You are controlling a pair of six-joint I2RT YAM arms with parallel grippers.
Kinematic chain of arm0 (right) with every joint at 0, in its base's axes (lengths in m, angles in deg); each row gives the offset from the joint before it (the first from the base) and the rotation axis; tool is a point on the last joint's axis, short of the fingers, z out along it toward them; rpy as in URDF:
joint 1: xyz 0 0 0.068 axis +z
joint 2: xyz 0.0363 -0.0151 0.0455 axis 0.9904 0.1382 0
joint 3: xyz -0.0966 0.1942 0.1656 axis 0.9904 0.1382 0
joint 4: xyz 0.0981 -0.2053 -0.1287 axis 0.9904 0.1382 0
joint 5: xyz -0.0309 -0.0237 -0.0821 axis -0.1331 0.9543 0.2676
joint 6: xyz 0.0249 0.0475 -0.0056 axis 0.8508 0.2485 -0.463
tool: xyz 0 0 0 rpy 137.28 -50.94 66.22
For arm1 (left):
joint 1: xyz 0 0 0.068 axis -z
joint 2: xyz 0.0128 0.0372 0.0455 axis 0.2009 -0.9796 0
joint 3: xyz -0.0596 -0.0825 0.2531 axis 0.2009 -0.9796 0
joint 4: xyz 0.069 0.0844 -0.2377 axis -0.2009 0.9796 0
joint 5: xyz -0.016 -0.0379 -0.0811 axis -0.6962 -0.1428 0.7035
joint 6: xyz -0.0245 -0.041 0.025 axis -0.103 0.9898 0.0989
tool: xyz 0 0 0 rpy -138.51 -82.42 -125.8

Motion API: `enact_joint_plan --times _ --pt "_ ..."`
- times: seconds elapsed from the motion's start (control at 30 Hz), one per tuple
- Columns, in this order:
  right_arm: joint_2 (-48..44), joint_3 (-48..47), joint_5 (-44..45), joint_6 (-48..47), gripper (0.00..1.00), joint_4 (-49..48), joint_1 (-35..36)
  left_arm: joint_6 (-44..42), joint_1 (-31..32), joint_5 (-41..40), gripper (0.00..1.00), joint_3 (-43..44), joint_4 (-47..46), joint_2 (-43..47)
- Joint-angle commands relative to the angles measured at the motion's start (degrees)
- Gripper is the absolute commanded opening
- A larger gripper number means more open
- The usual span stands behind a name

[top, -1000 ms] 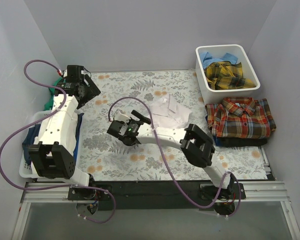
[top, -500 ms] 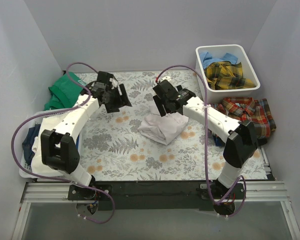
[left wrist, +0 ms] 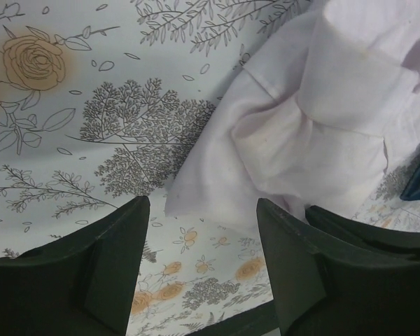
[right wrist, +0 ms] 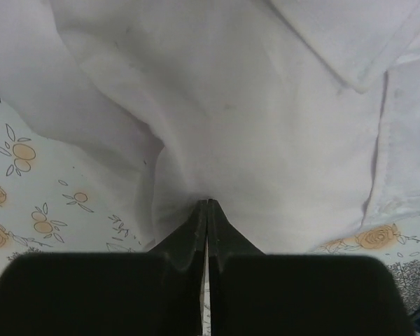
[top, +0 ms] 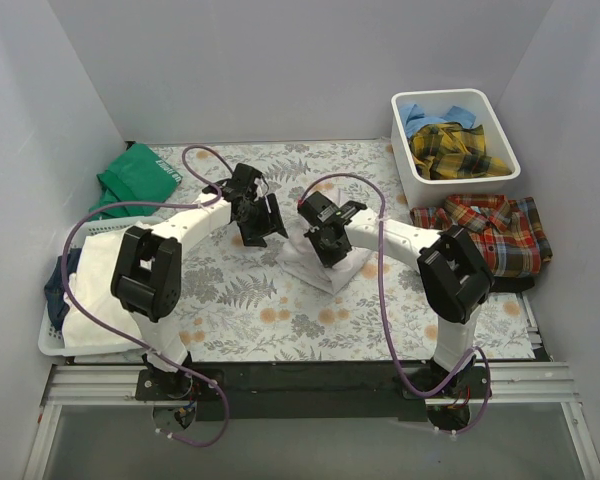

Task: Fold and stack the long sleeve shirts
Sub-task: Fold the shirt

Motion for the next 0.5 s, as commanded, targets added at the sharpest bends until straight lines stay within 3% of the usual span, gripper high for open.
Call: enact_joint_plan --times 0.0,0.3,0.47 --pt "-1.20 3.25 -6.43 -0.09 0.01 -4.47 0.80 0.46 -0.19 -4.00 0.62 3.22 0.07 -0.88" --pt "-3.67 9.22 -11.09 -0.18 0.01 -8.34 3.88 -0.60 -0.37 -4.63 0.63 6.56 1.92 -2.91" --pt "-2.52 10.29 -19.34 -3.34 0.01 -11.86 5.46 -0.95 -0.98 -5.41 0.64 7.27 3.50 -3.08"
